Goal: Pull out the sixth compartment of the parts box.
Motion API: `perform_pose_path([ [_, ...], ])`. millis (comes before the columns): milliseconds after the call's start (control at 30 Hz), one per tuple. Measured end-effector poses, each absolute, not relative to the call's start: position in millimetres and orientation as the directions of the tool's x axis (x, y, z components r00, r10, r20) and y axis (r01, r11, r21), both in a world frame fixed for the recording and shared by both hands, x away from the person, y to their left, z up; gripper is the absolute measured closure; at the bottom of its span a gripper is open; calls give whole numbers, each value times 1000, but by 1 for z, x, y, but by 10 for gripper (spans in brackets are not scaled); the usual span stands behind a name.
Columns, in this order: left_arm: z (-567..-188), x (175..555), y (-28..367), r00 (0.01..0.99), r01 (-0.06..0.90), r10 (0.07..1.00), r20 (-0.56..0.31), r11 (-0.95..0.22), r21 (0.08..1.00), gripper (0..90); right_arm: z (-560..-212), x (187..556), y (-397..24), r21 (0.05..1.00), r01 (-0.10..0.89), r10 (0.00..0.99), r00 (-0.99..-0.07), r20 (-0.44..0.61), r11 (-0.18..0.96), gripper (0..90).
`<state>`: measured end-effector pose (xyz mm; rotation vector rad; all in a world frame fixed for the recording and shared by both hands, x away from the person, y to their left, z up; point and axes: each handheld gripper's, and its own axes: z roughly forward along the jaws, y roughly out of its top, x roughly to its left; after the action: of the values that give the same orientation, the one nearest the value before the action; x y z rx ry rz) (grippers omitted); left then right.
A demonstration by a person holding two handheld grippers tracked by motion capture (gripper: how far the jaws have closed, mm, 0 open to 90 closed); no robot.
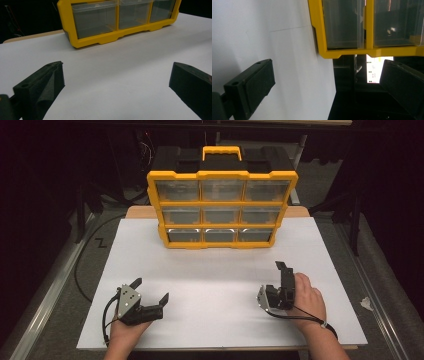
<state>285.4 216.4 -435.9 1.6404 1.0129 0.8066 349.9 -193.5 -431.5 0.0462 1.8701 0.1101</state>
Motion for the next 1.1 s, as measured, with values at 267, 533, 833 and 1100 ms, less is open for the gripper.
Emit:
perform_pose_path([
  [267,-436,286,215,431,233,901,42,-157,960,3,-433,351,-189,79,-41,66,-268,-961,996,40],
  [533,-437,289,213,448,241,894,21,-144,960,3,-437,360,-182,52,-34,43,-225,-973,998,103],
  [833,-438,291,213,436,233,900,28,-143,962,3,-430,377,-169,70,-41,62,-176,-982,997,170],
  [1100,-438,290,211,445,221,894,51,-165,961,3,-415,391,-159,79,-41,73,-139,-988,996,190],
])
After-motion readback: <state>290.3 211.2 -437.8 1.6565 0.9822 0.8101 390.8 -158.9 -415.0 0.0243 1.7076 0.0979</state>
